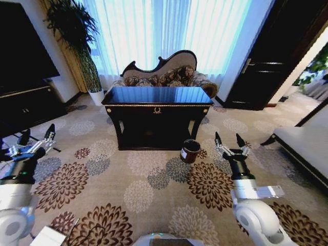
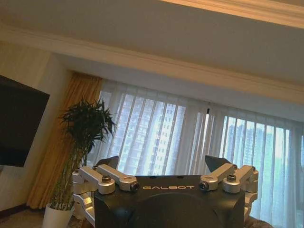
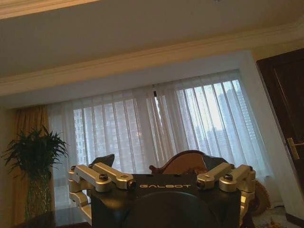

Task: Move to the front of the table and place the trash on the table into the trash bin.

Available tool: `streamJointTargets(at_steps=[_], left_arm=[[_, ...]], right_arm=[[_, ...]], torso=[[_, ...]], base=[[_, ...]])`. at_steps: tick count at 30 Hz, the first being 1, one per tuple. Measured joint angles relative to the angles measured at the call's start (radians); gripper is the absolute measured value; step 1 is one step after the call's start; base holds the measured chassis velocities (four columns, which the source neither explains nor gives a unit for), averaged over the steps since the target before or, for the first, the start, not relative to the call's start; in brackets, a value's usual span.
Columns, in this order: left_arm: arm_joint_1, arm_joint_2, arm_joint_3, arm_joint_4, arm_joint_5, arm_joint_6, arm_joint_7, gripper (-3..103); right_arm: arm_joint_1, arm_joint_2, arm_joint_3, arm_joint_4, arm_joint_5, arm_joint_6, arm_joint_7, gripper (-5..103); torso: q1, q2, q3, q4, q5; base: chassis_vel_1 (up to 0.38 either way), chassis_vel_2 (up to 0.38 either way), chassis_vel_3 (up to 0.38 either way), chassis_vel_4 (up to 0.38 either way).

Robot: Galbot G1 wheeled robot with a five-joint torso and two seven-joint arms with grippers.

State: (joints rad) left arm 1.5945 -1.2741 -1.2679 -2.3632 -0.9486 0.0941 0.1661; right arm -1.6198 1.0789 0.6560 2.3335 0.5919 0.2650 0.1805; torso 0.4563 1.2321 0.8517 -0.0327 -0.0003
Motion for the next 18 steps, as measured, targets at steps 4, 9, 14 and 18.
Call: streamJointTargets(at_steps=[4, 9, 14, 18], left_arm=[[0.0, -0.003, 0.004, -0.001, 0.004, 0.008, -0.017, 100], [0.005, -0.005, 0.012, -0.005, 0.014, 0.035, -0.07, 100], [0.008, -0.015, 0.033, -0.013, 0.048, 0.074, -0.13, 100], [0.007, -0.02, 0.047, -0.016, 0.078, 0.08, -0.137, 100]], right_arm=[[-0.001, 0.005, -0.005, -0.002, 0.0, -0.001, -0.001, 100], [-0.003, 0.004, -0.005, 0.004, 0.025, -0.032, 0.01, 100], [-0.012, 0.0, -0.015, 0.011, 0.04, -0.088, 0.036, 100], [-0.018, -0.001, -0.021, 0.024, 0.037, -0.122, 0.049, 100]], torso=[[-0.001, 0.0, 0.0, 0.0003, 0.0], [-0.003, 0.001, -0.001, 0.0002, 0.0001], [-0.002, 0.001, -0.001, 0.0003, 0.0001], [-0.002, 0.001, -0.001, 0.0003, 0.0001]], base=[[-0.018, 0.034, 0.023, -0.049], [0.0, 0.0, 0.0, 0.0], [0.0, 0.0, 0.0, 0.0], [0.0, 0.0, 0.0, 0.0]])
